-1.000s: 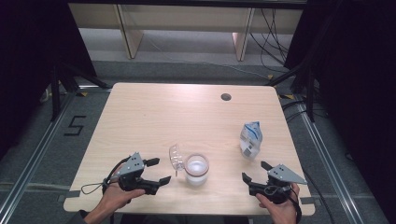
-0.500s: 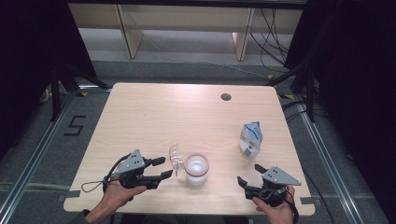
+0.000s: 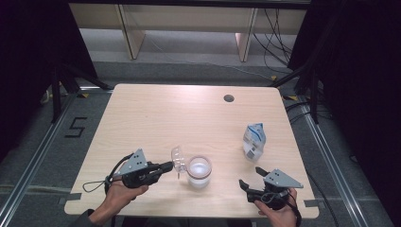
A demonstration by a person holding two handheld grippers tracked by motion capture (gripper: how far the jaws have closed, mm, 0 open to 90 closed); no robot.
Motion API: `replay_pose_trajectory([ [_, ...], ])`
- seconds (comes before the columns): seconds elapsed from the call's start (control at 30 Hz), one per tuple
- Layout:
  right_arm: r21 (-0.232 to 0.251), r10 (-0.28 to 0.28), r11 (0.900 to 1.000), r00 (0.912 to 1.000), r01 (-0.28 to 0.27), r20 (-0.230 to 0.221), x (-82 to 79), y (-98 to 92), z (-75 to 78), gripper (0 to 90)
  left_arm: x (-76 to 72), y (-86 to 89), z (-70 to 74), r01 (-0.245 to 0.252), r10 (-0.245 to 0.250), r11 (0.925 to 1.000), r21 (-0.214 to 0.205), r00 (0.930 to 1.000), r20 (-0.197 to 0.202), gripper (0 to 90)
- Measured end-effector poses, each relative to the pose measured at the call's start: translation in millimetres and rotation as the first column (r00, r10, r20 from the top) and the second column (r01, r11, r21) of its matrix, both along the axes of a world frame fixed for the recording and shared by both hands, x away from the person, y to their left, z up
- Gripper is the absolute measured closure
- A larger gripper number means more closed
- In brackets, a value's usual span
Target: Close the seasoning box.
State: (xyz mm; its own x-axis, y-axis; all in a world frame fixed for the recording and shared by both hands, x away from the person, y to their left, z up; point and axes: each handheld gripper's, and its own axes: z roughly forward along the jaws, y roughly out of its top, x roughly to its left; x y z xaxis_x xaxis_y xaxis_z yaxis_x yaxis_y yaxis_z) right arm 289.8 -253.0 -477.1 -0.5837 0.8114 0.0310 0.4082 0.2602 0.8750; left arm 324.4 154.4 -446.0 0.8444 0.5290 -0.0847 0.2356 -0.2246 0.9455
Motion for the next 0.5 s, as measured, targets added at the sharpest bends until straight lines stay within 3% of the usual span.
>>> replay_pose_trajectory([
  [0.1,0.011,0.002,0.9999,0.9999,-0.002,-0.011,-1.0,1.6,0.1,24.1,0.5,-2.8,1.6,0.006,-0.006,1.0,0.003,1.0,0.003,88.8],
  [0.13,0.012,0.02,0.9997,0.9997,-0.02,0.014,1.3,2.0,-1.2,24.1,0.9,-3.7,1.8,0.008,-0.008,1.0,0.001,1.0,0.002,88.8],
  [0.17,-0.003,0.001,1.0,0.9999,-0.001,0.012,-0.3,1.5,0.1,24.1,1.1,-4.4,2.1,0.009,-0.009,1.0,0.002,1.0,0.004,88.7],
  [0.5,-0.001,0.014,0.9999,0.9999,-0.014,0.004,0.1,2.5,-0.6,24.7,2.6,-12.3,3.4,0.027,-0.027,0.9995,0.013,0.9996,0.01,88.7],
])
